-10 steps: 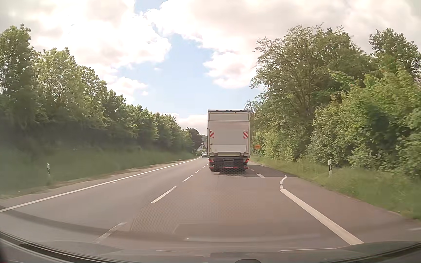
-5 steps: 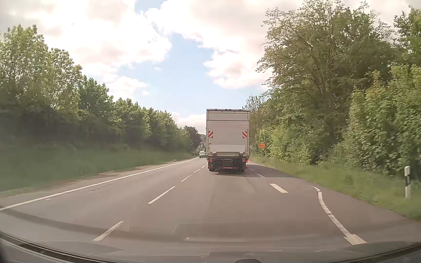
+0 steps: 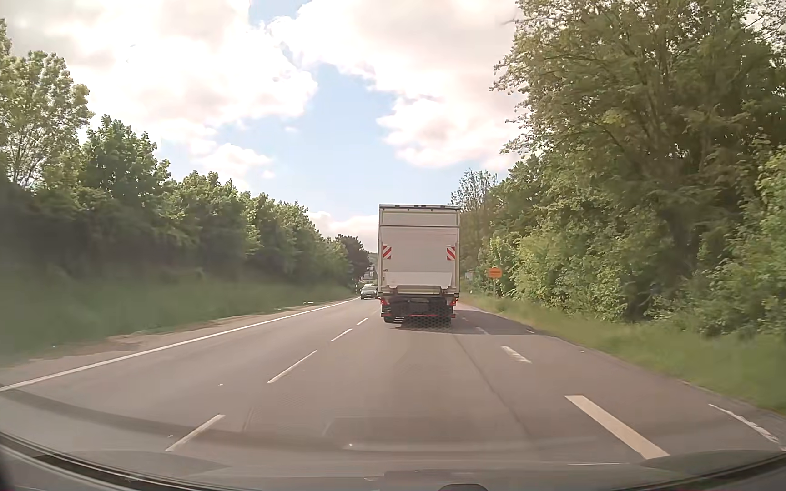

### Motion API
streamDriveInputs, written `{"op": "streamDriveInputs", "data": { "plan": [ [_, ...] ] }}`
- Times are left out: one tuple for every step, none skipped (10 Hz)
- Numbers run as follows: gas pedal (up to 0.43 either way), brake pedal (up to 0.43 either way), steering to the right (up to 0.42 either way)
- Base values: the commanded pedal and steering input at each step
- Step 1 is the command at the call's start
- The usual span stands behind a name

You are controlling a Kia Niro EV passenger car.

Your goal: Follow the waypoints while adhering to traffic rules and regulations

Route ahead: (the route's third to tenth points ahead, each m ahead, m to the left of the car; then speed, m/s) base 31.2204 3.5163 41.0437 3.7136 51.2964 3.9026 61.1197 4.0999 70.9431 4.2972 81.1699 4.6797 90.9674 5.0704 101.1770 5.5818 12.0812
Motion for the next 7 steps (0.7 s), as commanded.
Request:
{"op": "streamDriveInputs", "data": {
  "plan": [
    [0.067,0.000,0.009],
    [0.067,0.000,0.009],
    [0.067,0.000,0.009],
    [0.059,0.000,0.009],
    [0.059,0.000,0.008],
    [0.059,0.000,0.008],
    [0.059,0.000,0.009]
  ]
}}
